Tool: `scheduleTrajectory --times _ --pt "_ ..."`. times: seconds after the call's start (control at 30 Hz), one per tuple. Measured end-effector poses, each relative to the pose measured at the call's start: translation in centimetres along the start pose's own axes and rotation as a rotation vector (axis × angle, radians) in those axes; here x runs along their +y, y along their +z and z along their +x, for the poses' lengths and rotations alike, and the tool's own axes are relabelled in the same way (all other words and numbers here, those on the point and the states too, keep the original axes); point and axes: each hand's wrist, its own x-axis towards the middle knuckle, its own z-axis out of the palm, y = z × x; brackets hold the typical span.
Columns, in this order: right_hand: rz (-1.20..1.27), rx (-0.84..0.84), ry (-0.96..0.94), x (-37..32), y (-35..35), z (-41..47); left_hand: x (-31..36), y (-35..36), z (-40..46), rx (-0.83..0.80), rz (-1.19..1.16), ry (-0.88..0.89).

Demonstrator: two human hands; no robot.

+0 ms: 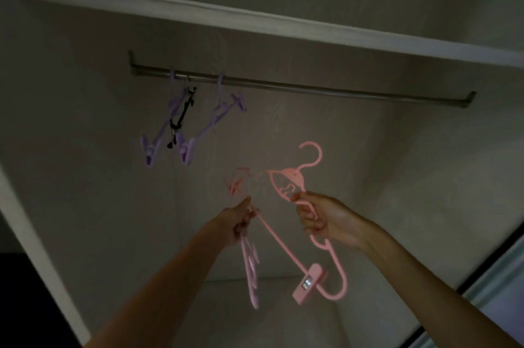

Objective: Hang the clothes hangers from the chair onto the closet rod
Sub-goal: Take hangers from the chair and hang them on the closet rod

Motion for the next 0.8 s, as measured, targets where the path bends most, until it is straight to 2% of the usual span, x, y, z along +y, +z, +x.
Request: scheduleTrajectory --times 0.1,0.2,0.33,0.4,0.57,0.67,0.8 --pt "-0.18 -0.042 0.021 -0.1 -0.2 -0.8 -1.1 -0.1 0.1 0.086 -0.015 0.036" --pt "-0.379 0.097 -0.011 -0.2 -0.4 -0.2 -1.2 0.3 0.0 0.137 0.015 0.098" --pt "-0.06 0.386 -0.134 -1.5 -0.4 2.0 -0.2 0.6 -0.2 0.099 -0.07 0.099" --pt "-0.051 0.518 -0.261 -2.2 -0.4 3.1 0.3 0.9 -0.3 0.068 -0.066 0.081" --pt "-0.373 0.773 -0.411 -4.9 0.5 5.4 1.0 1.6 0.1 0.061 -0.074 0.099" --pt "-0.657 0.929 -0.532 -7.4 2.4 5.3 1.8 1.8 0.4 0.049 -0.104 0.121" --pt "-0.896 0.986 -0.707 -11.0 5.6 4.8 3.3 0.7 0.3 0.037 -0.199 0.081"
